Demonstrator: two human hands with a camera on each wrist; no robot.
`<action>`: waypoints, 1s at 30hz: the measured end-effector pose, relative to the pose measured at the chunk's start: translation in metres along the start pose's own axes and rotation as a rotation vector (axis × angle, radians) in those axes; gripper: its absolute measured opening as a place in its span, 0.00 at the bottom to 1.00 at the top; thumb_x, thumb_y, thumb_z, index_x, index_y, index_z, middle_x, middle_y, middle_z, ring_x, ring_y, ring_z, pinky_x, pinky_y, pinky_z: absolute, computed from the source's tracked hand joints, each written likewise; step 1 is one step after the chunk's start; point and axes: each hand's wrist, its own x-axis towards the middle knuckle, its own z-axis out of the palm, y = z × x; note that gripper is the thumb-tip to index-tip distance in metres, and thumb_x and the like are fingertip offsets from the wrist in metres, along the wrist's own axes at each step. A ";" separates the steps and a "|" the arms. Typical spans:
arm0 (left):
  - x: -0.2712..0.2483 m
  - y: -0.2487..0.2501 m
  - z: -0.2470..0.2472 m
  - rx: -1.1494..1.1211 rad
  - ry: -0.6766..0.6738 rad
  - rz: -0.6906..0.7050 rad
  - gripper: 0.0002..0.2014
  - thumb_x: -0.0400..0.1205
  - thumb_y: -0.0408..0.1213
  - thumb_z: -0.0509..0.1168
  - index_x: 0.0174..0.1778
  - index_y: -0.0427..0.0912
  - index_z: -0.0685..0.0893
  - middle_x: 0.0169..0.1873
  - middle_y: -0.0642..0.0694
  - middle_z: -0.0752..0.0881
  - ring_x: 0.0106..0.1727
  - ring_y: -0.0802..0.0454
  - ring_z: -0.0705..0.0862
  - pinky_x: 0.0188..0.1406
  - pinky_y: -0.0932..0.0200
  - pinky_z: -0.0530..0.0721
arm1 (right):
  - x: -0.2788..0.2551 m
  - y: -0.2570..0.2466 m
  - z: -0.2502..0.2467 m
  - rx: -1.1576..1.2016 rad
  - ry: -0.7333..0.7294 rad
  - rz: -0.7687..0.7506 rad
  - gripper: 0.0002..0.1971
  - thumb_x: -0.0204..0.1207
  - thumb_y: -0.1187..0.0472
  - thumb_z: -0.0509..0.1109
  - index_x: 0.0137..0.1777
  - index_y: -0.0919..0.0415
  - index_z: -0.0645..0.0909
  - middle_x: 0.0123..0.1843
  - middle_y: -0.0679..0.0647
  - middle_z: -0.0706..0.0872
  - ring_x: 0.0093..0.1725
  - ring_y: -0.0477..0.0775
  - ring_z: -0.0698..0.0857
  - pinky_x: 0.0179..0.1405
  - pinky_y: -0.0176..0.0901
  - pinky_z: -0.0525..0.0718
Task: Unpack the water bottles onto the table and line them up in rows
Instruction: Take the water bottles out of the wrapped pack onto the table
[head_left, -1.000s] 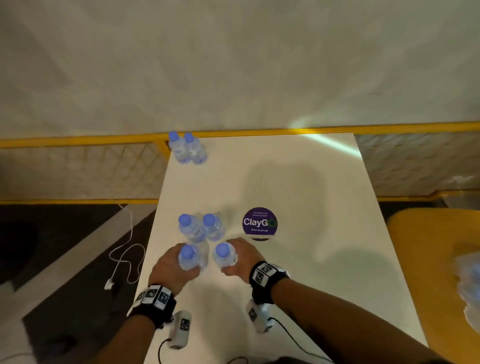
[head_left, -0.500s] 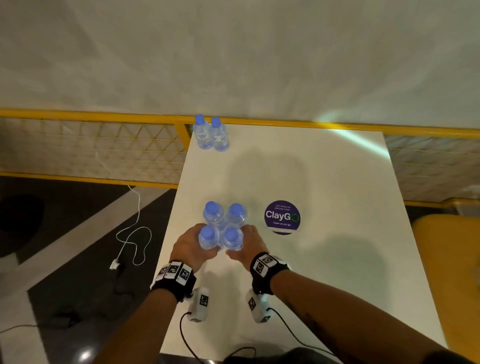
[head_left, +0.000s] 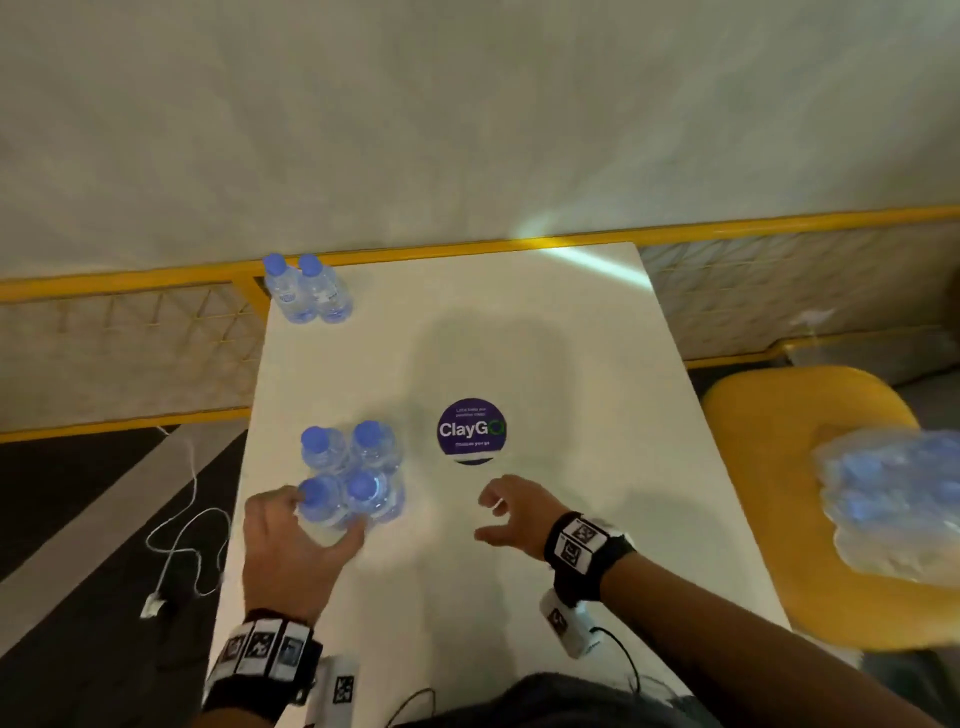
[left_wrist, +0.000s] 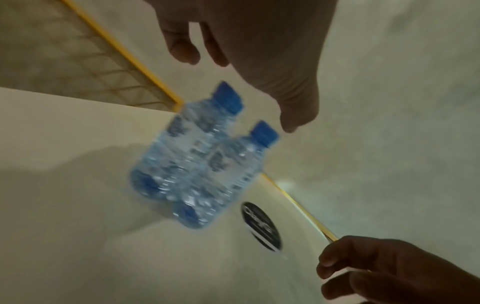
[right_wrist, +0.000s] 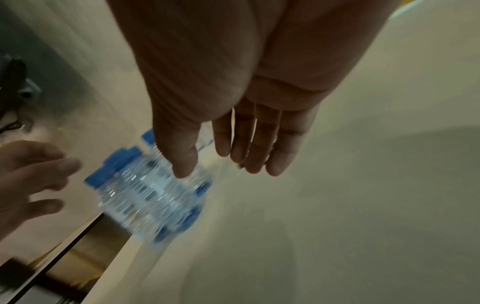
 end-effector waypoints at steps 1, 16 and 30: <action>-0.006 0.015 0.003 -0.030 -0.060 0.059 0.27 0.63 0.43 0.88 0.49 0.45 0.80 0.45 0.47 0.79 0.44 0.45 0.79 0.43 0.51 0.81 | -0.017 0.020 -0.015 0.001 0.036 0.027 0.22 0.71 0.43 0.78 0.60 0.53 0.80 0.56 0.48 0.84 0.52 0.47 0.85 0.53 0.44 0.86; -0.119 0.366 0.247 0.039 -1.436 0.708 0.19 0.79 0.57 0.72 0.61 0.52 0.88 0.51 0.54 0.91 0.51 0.56 0.90 0.56 0.52 0.90 | -0.311 0.307 -0.130 0.387 0.830 0.751 0.06 0.73 0.58 0.77 0.47 0.55 0.85 0.43 0.49 0.89 0.46 0.53 0.89 0.45 0.44 0.83; -0.234 0.526 0.391 -0.179 -1.274 0.166 0.33 0.79 0.42 0.75 0.78 0.39 0.71 0.71 0.44 0.81 0.64 0.42 0.85 0.64 0.48 0.85 | -0.311 0.414 -0.231 0.298 0.769 0.808 0.21 0.72 0.49 0.76 0.56 0.66 0.85 0.44 0.62 0.90 0.45 0.64 0.88 0.46 0.56 0.86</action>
